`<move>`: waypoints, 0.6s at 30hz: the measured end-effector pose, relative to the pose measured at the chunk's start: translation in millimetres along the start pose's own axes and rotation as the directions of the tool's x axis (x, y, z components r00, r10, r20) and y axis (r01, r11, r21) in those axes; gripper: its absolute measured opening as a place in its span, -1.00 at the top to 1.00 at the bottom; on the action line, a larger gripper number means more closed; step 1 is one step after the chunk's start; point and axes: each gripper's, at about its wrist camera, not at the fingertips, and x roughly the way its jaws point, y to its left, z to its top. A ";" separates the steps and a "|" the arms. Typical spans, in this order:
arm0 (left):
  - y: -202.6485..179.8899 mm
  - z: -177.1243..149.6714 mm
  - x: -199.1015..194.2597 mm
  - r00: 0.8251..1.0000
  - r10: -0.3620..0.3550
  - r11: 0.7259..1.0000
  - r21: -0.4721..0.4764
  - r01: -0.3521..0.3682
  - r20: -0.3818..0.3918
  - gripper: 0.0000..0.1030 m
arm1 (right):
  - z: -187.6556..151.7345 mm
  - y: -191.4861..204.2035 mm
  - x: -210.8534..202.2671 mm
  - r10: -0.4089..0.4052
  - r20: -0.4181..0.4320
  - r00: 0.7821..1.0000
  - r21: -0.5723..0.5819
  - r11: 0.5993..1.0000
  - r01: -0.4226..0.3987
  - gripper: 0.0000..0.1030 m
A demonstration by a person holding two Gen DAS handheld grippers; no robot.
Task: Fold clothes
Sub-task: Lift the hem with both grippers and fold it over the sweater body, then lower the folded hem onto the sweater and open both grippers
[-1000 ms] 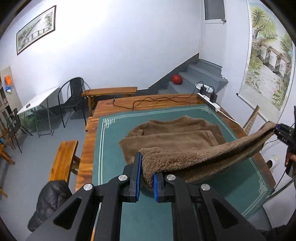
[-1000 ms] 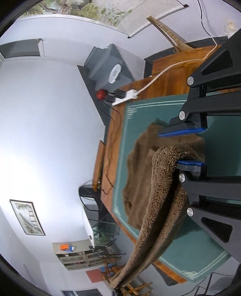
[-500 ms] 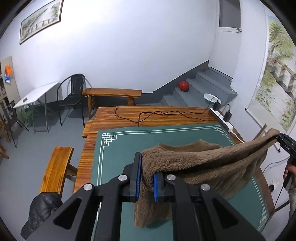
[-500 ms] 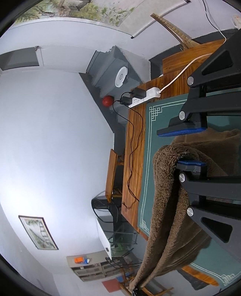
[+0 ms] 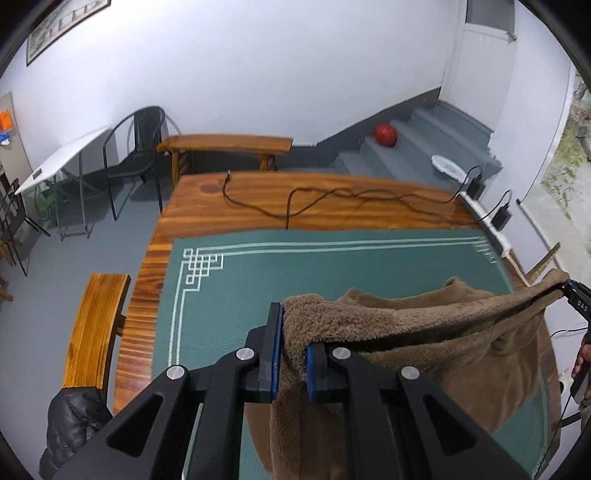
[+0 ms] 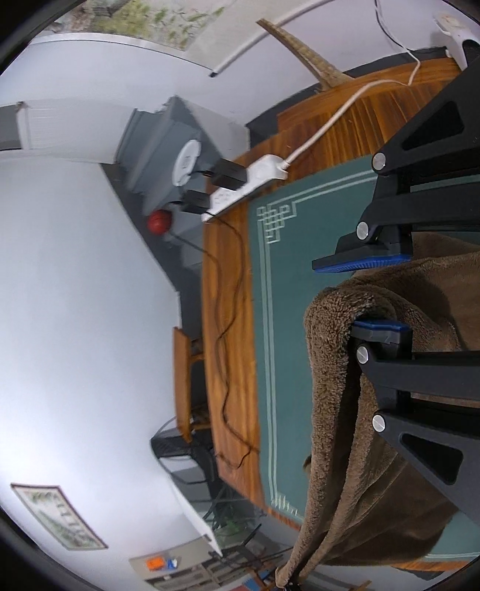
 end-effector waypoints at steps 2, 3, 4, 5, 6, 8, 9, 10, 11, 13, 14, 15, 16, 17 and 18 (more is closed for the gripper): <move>0.3 0.1 18.0 1.000 0.002 1.000 0.000 -0.002 -0.024 0.76 | -2.6 -0.7 20.5 -0.010 -0.035 0.999 0.011 1.000 0.010 0.57; 0.5 0.1 28.8 0.999 0.006 1.000 0.001 -0.006 -0.038 0.76 | -3.9 -1.5 30.4 -0.012 -0.052 0.999 0.018 1.000 0.013 0.57; 1.6 0.2 36.2 0.999 0.007 1.000 -0.001 -0.007 -0.047 0.76 | -5.1 -2.4 39.7 -0.013 -0.068 0.998 0.025 1.000 0.015 0.57; 2.2 0.3 45.3 0.998 0.010 1.000 -0.002 -0.010 -0.058 0.76 | -6.3 -3.1 49.1 -0.014 -0.084 0.996 0.031 0.999 0.017 0.57; 2.7 0.3 54.0 0.998 0.013 1.000 -0.002 -0.013 -0.068 0.76 | -7.6 -3.0 58.1 -0.015 -0.101 0.995 0.036 0.999 0.019 0.57; 2.1 -0.1 67.8 0.996 0.029 1.000 0.005 -0.029 -0.085 0.76 | -10.7 -1.4 73.1 -0.020 -0.131 0.991 0.040 0.999 0.026 0.57; 1.7 -0.8 76.7 0.995 0.041 0.999 0.009 -0.041 -0.096 0.75 | -12.2 0.1 79.5 -0.024 -0.142 0.990 0.040 0.999 0.030 0.57; 1.9 -1.5 82.5 0.993 0.060 0.998 0.005 -0.059 -0.104 0.71 | -13.6 1.6 85.5 -0.027 -0.153 0.988 0.040 0.999 0.034 0.57; 2.2 -2.2 90.3 0.990 0.074 0.997 0.007 -0.073 -0.117 0.71 | -14.8 3.3 90.7 -0.027 -0.164 0.986 0.040 0.999 0.034 0.57; 3.7 -4.9 106.6 0.983 0.095 0.995 0.006 -0.095 -0.154 0.64 | -17.0 6.8 101.1 -0.026 -0.189 0.982 0.040 0.999 0.035 0.56; 4.9 -6.8 113.5 0.978 0.114 0.993 0.006 -0.115 -0.172 0.40 | -18.0 8.5 105.7 -0.022 -0.203 0.979 0.039 0.999 0.030 0.51; 6.2 -8.5 120.0 0.973 0.133 0.991 0.007 -0.134 -0.188 0.24 | -18.9 10.1 110.3 -0.017 -0.218 0.976 0.038 0.999 0.026 0.44; 7.9 -10.0 124.1 0.970 0.149 0.989 0.009 -0.150 -0.192 -0.02 | -19.9 11.7 114.5 -0.014 -0.232 0.973 0.035 0.999 0.023 0.39; 9.7 -11.5 127.9 0.967 0.164 0.986 0.010 -0.165 -0.195 -0.15 | -20.8 12.9 117.0 -0.012 -0.239 0.971 0.032 0.999 0.020 0.16; 12.3 -12.5 129.4 0.967 0.166 0.986 0.008 -0.167 -0.194 -0.21 | -21.3 13.5 117.0 -0.007 -0.238 0.971 0.033 0.999 0.015 -0.16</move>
